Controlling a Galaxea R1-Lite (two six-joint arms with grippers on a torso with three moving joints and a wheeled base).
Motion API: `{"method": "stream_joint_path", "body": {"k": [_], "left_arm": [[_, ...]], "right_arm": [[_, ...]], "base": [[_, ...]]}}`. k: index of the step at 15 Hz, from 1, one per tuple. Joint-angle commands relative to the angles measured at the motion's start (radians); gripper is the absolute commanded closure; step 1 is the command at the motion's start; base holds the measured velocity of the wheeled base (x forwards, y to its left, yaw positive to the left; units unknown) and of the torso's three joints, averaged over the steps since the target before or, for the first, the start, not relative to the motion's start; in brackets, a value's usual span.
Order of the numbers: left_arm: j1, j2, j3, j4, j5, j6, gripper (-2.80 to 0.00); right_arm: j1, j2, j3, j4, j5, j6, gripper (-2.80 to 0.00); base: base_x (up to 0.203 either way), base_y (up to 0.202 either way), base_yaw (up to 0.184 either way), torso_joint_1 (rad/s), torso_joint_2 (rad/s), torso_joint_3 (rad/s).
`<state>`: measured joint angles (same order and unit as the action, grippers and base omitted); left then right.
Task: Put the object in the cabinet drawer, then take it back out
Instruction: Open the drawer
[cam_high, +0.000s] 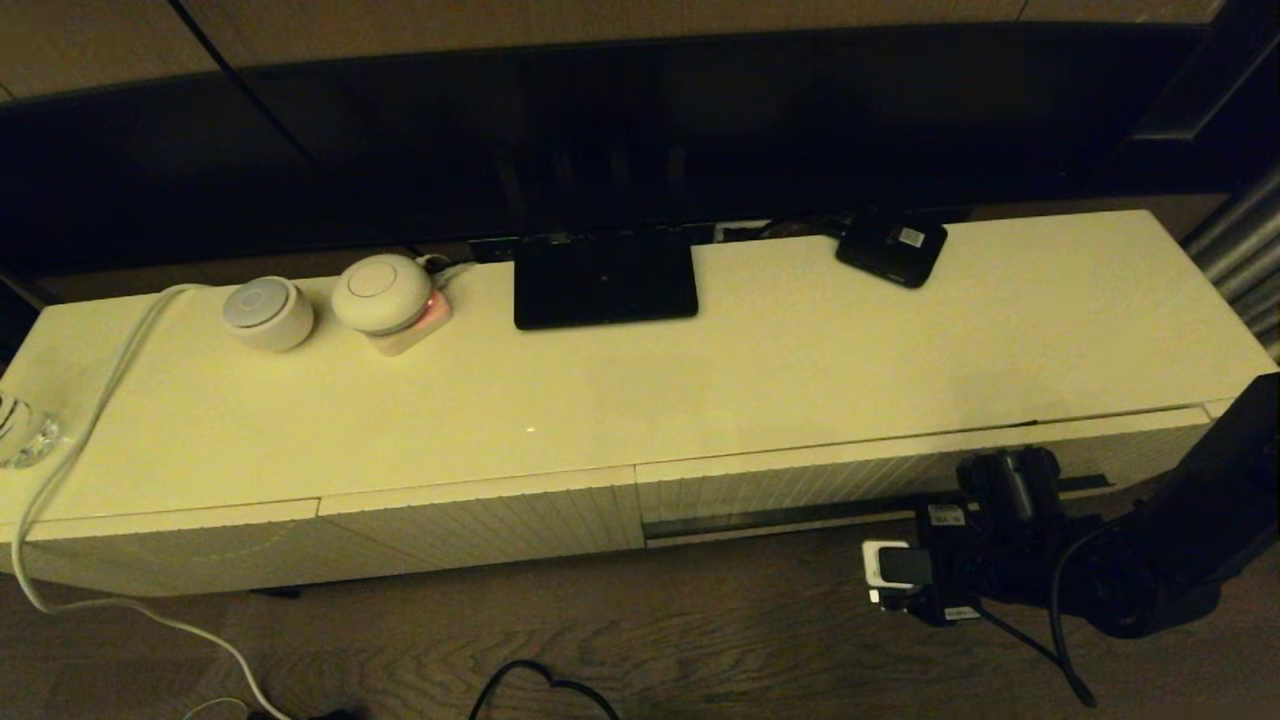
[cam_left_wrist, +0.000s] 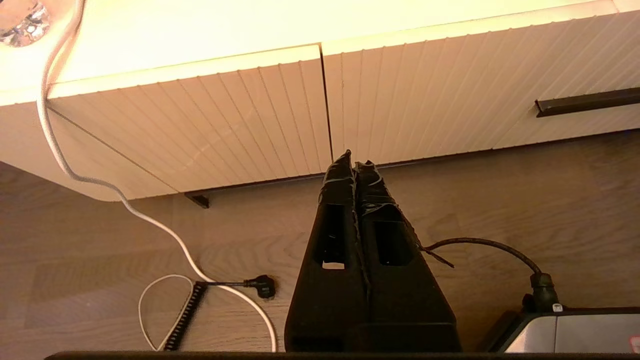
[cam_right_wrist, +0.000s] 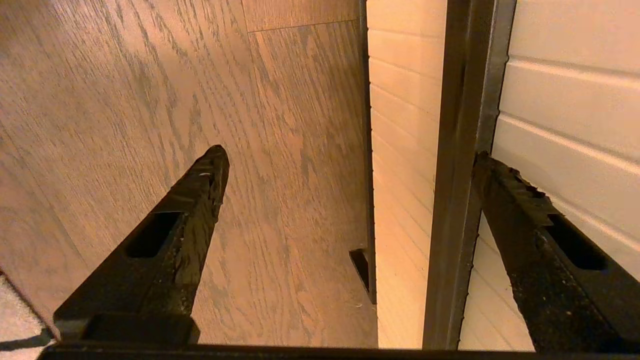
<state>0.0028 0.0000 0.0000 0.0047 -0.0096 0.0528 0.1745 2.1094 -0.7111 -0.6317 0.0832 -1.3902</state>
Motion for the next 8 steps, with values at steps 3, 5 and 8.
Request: {"method": "stream_joint_path", "body": {"k": [3, 5, 8], "left_arm": [[0.0, 0.0, 0.003, 0.0, 0.0, 0.001, 0.0], [0.0, 0.0, 0.003, 0.0, 0.0, -0.001, 0.0], [0.0, 0.0, 0.003, 0.0, 0.0, 0.001, 0.0]], "right_arm": [[0.0, 0.005, 0.02, 0.004, 0.001, -0.009, -2.8], [0.001, 0.011, 0.046, 0.002, 0.001, -0.009, -2.8], [0.002, 0.004, 0.072, 0.001, 0.003, -0.01, -2.8]], "base": [[0.0, 0.0, 0.0, 0.0, 0.0, 0.0], [0.0, 0.0, 0.0, 0.0, 0.0, 0.0], [0.0, 0.0, 0.0, 0.0, 0.0, 0.0]]}}
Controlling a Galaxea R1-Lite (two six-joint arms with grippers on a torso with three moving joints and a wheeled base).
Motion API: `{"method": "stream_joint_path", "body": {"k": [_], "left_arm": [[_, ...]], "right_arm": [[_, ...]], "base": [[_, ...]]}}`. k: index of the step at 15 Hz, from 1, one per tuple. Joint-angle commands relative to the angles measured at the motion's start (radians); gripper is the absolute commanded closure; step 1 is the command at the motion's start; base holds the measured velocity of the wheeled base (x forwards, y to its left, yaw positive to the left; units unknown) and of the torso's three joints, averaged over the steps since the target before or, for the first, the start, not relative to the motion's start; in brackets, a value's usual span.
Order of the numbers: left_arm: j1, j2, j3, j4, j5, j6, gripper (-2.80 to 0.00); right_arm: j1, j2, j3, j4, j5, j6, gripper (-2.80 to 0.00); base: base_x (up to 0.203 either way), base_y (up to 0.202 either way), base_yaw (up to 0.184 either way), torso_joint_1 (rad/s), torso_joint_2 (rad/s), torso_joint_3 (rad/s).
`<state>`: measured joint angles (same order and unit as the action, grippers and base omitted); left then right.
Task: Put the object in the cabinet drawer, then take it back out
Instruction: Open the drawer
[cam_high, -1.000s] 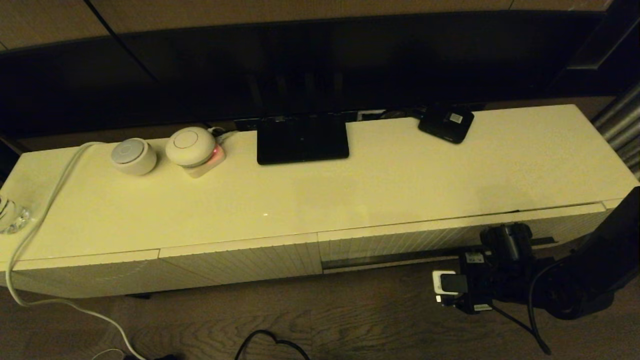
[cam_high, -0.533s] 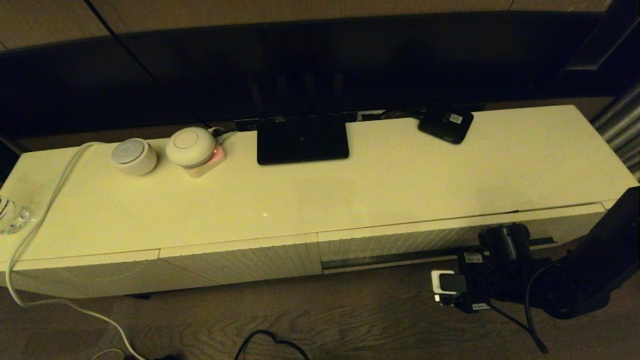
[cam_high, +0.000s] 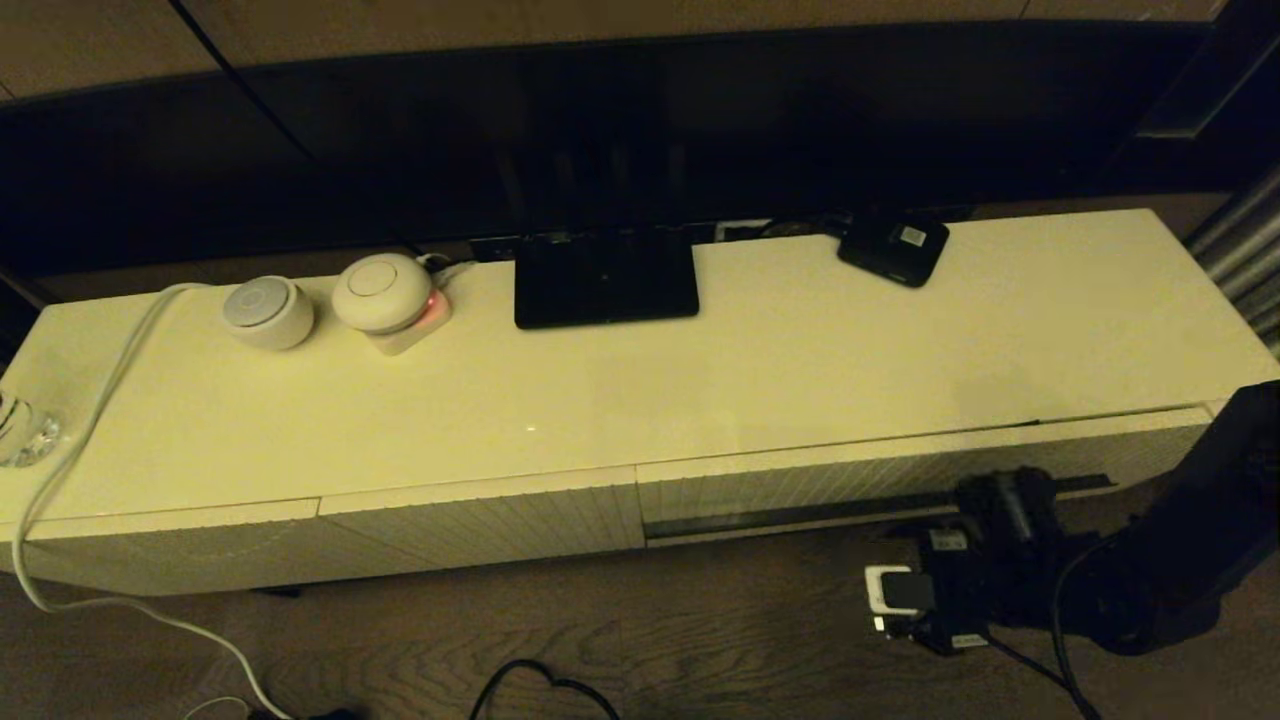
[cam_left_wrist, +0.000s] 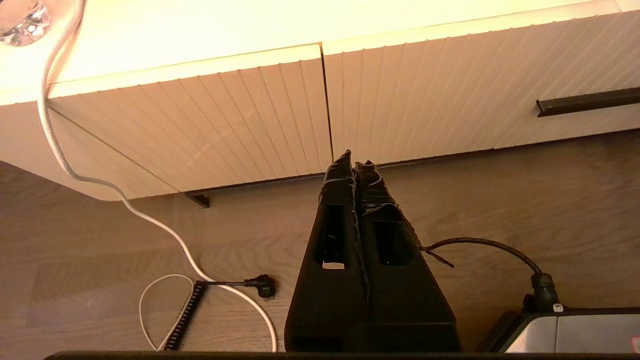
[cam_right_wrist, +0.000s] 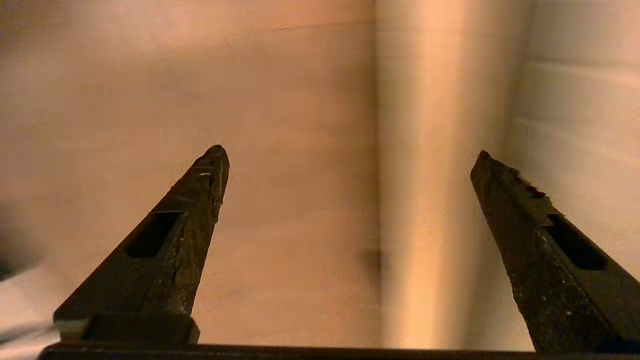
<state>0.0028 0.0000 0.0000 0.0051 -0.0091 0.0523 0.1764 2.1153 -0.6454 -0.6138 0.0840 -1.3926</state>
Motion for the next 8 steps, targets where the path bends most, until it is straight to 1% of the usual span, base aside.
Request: {"method": "stream_joint_path", "body": {"k": [1, 4, 8], "left_arm": [[0.0, 0.0, 0.003, -0.001, 0.0, 0.0, 0.0], [0.0, 0.0, 0.003, -0.001, 0.0, 0.001, 0.0], [0.0, 0.0, 0.003, -0.001, 0.0, 0.0, 0.0]], "right_arm": [[0.0, -0.006, 0.015, -0.017, 0.002, -0.008, -2.8], [0.0, -0.011, 0.027, -0.018, 0.002, -0.007, -2.8], [0.0, -0.074, 0.026, -0.018, 0.005, -0.006, -2.8]], "base": [[0.0, 0.0, 0.0, 0.0, 0.0, 0.0], [0.0, 0.0, 0.0, 0.0, 0.0, 0.0], [0.0, 0.0, 0.0, 0.0, 0.0, 0.0]]}}
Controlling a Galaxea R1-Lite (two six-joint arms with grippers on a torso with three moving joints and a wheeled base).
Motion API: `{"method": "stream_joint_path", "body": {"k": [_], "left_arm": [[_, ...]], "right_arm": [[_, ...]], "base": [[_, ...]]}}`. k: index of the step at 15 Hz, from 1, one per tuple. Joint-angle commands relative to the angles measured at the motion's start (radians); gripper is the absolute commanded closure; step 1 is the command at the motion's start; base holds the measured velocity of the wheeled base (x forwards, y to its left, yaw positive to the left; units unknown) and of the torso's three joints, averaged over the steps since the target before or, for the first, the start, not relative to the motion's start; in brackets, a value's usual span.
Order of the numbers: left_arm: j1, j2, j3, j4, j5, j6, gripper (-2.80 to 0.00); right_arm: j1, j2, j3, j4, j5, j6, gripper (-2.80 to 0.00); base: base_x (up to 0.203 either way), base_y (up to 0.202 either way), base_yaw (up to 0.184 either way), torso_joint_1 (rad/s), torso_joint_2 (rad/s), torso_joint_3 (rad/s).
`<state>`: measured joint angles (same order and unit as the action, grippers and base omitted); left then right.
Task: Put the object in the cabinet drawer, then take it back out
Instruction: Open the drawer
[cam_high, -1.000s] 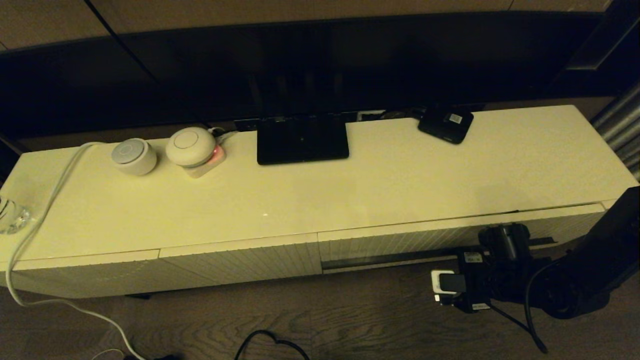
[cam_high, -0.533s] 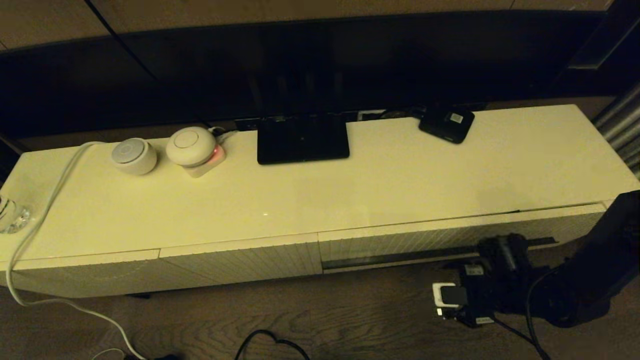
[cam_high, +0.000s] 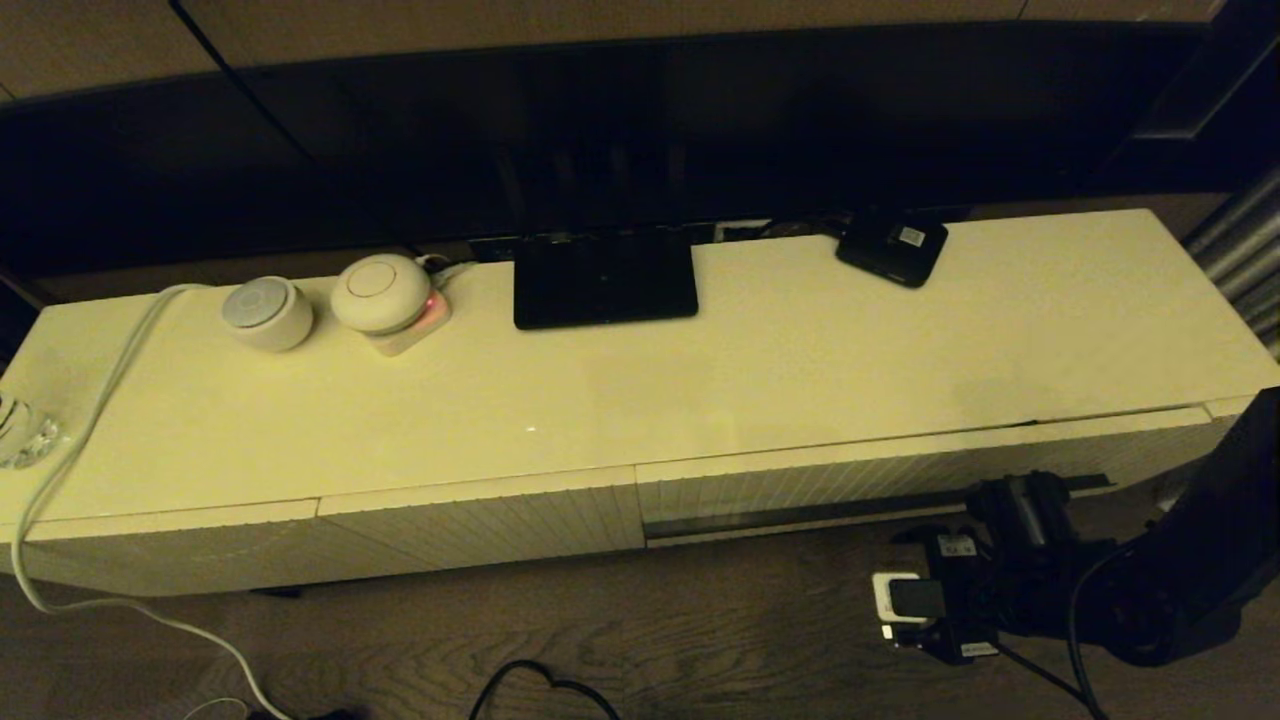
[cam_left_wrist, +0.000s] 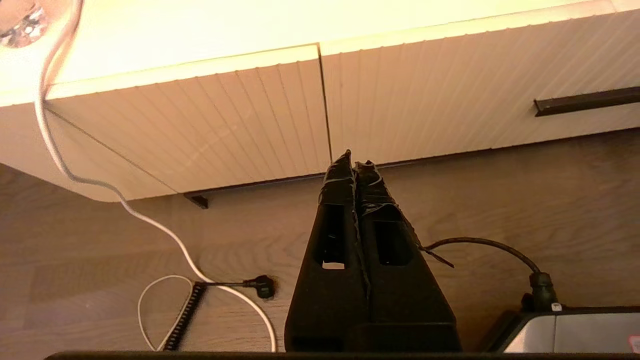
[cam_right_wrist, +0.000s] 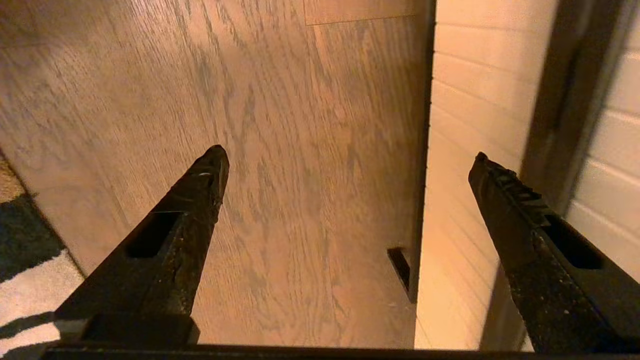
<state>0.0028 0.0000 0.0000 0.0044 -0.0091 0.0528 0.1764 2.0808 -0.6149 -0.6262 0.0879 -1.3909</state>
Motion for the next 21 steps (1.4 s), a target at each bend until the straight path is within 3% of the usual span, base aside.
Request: {"method": "stream_joint_path", "body": {"k": [1, 16, 21], "left_arm": [[0.0, 0.0, 0.003, 0.0, 0.0, 0.0, 0.0], [0.0, 0.0, 0.003, 0.0, 0.0, 0.001, 0.0], [0.0, 0.0, 0.003, 0.0, 0.0, 0.001, 0.0]], "right_arm": [[0.0, -0.057, -0.014, -0.006, 0.002, -0.008, -2.8], [-0.024, 0.058, -0.178, -0.015, -0.003, -0.006, -2.8], [-0.044, 0.074, -0.168, -0.018, -0.002, -0.007, -2.8]], "base": [[0.0, 0.0, 0.0, 0.0, 0.0, 0.0], [0.0, 0.0, 0.0, 0.0, 0.0, 0.0], [0.0, 0.0, 0.0, 0.0, 0.0, 0.0]]}}
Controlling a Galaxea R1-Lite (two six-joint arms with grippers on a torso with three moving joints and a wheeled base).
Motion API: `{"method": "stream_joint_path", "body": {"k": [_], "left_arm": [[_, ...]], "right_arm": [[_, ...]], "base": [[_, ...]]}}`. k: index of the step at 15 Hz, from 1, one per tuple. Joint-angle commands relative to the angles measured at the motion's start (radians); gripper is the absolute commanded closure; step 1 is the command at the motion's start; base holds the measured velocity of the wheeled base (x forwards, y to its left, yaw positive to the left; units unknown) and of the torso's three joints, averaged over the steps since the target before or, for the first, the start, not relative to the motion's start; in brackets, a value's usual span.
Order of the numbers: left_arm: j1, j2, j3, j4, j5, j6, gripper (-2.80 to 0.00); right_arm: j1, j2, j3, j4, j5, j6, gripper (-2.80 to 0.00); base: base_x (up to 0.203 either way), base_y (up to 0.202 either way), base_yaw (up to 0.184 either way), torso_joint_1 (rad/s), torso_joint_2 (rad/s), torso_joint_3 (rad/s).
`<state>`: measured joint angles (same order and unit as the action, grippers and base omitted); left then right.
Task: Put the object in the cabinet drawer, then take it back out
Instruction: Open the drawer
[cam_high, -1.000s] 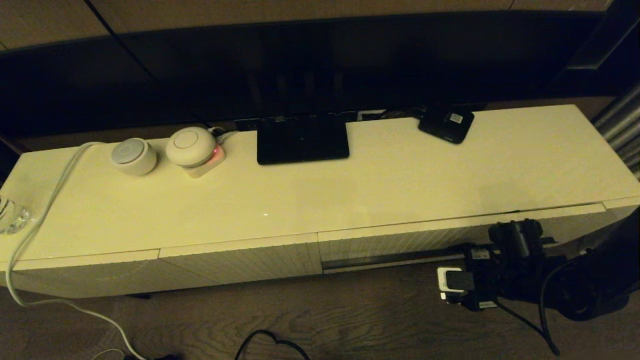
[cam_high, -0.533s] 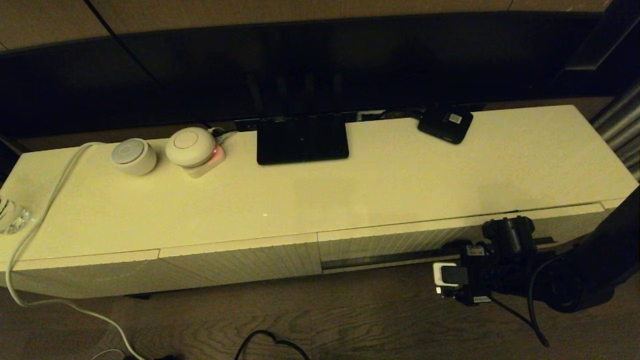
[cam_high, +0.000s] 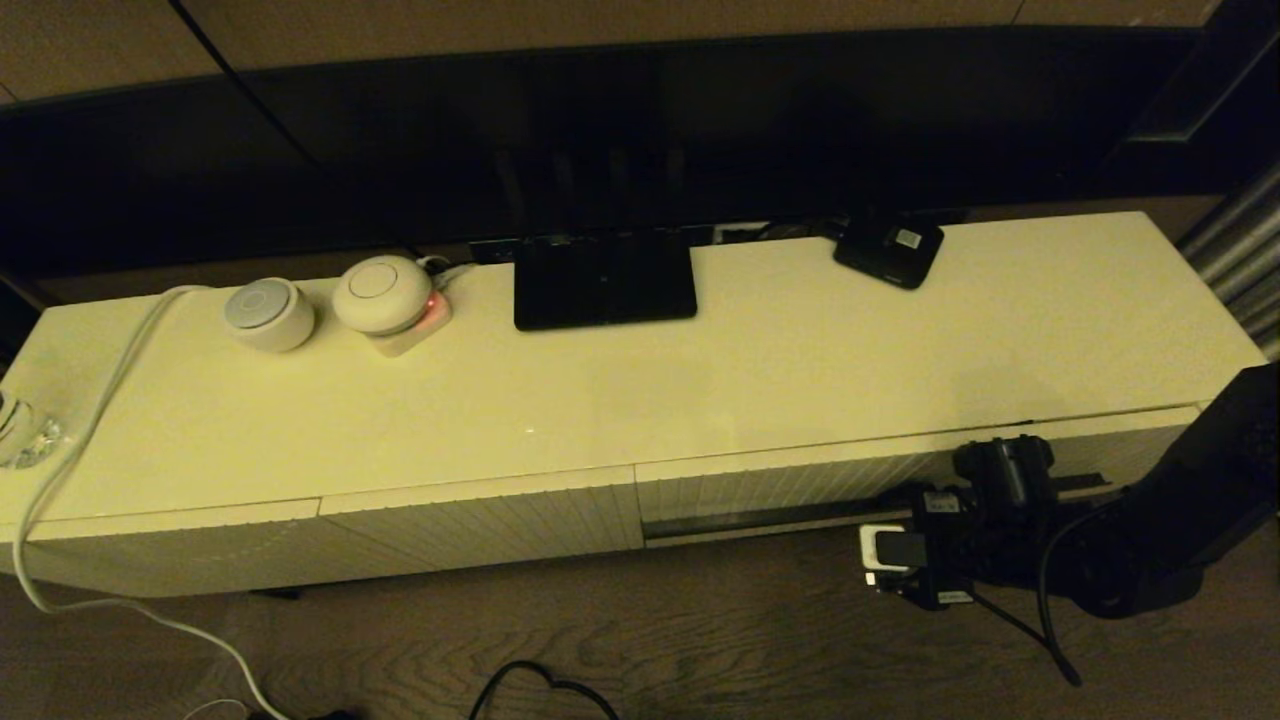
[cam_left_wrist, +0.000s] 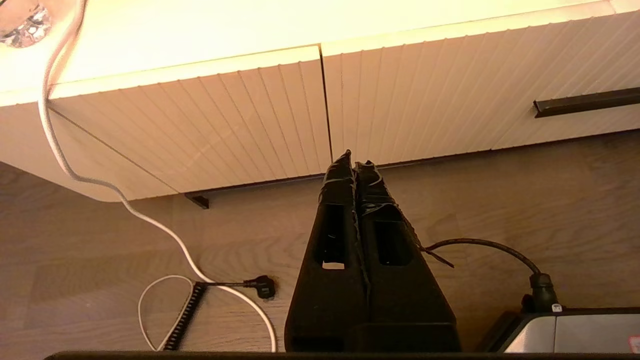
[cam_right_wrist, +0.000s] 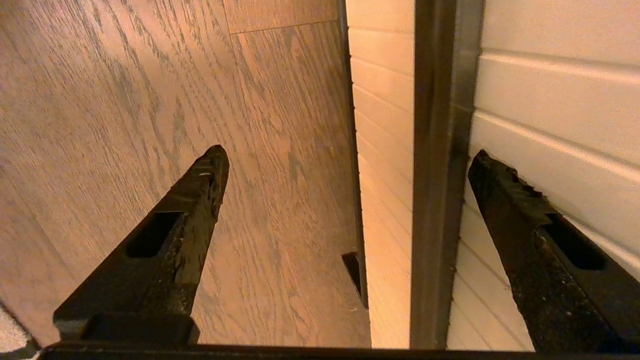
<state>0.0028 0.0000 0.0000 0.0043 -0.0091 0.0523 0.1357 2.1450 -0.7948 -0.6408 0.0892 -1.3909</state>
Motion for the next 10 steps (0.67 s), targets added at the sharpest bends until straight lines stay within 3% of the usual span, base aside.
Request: {"method": "stream_joint_path", "body": {"k": [1, 10], "left_arm": [[0.0, 0.0, 0.003, 0.0, 0.0, 0.001, 0.0], [0.0, 0.0, 0.003, 0.0, 0.0, 0.001, 0.0]], "right_arm": [[-0.004, 0.008, 0.018, -0.005, -0.003, -0.006, -2.8], [0.008, -0.002, 0.119, -0.007, -0.002, -0.007, -2.8]], "base": [[0.0, 0.0, 0.0, 0.0, 0.0, 0.0], [0.0, 0.0, 0.0, 0.0, 0.0, 0.0]]}}
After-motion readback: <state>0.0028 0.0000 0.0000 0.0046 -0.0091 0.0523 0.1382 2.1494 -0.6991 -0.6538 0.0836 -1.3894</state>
